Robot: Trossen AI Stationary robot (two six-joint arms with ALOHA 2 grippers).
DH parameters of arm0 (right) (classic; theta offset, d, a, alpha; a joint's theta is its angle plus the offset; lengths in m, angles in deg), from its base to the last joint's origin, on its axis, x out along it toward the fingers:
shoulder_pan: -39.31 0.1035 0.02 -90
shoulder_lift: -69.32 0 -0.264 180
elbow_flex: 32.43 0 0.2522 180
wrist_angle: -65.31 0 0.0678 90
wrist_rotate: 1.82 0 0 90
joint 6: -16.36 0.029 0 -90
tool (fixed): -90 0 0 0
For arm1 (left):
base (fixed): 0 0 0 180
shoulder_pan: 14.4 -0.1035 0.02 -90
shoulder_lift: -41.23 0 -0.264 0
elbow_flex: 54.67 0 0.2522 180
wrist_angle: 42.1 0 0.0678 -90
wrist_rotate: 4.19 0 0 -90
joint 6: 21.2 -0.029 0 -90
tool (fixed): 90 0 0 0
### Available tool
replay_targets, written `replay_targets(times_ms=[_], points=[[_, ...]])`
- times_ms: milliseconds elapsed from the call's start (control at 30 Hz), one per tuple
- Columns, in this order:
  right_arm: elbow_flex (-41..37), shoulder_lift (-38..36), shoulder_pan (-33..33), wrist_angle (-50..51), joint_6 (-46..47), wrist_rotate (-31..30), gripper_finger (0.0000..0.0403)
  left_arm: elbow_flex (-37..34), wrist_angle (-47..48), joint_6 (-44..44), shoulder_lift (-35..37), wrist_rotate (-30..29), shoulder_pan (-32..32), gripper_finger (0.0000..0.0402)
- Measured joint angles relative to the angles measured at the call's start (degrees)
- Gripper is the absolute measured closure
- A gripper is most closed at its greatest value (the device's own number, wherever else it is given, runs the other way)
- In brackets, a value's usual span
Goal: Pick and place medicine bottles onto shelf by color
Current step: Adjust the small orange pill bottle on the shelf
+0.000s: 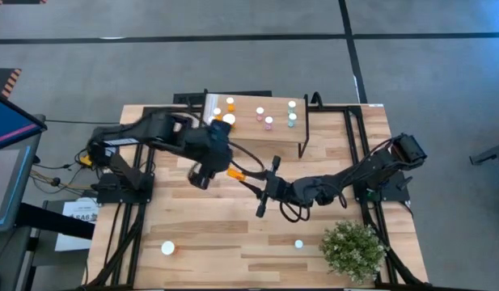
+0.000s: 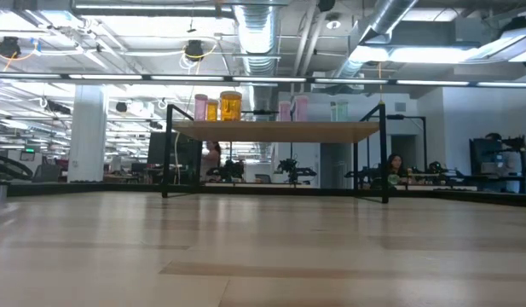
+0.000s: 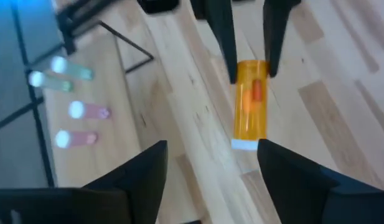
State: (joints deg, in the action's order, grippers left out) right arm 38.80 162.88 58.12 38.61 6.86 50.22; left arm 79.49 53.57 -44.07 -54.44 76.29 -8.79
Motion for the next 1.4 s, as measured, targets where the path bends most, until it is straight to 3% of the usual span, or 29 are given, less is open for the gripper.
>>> replay_targets(times_ms=[233, 367, 533, 633, 767, 1033, 1400], points=[[-8.11, -4.03, -0.07, -12.32, 0.0, 0.37, 0.0294, -5.78, -7.88, 0.03, 10.39, 7.54, -0.15, 0.0166], [-15.34, -6.6, 0.31, -25.04, 0.04, 4.34, 0.0294, -17.74, -20.3, -1.51, 18.57, 11.99, -0.13, 0.0178], [-20.88, -7.21, 0.32, -38.18, 1.03, 10.34, 0.0294, -36.05, -42.39, -1.49, 27.28, 12.24, -0.13, 0.018], [-21.35, -7.15, 0.31, -40.16, 1.6, 11.9, 0.0294, -45.23, -54.86, -1.88, 29.44, 11.92, -0.13, 0.017], [-21.35, -7.06, 0.28, -39.98, 1.94, 12.79, 0.0294, -52.27, -65.95, -2.2, 29.53, 11.65, -0.13, 0.0142], [-21.35, -7.04, 0.17, -39.3, 2.43, 12.81, 0.0294, -55.17, -77.43, -4.57, 24.65, 11.67, -0.13, 0.0095], [-21.35, -7.04, 0.17, -38.6, 3.06, 12.85, 0.0294, -55.17, -81.64, -7.94, 20.51, 10.67, -0.15, 0.0115]])
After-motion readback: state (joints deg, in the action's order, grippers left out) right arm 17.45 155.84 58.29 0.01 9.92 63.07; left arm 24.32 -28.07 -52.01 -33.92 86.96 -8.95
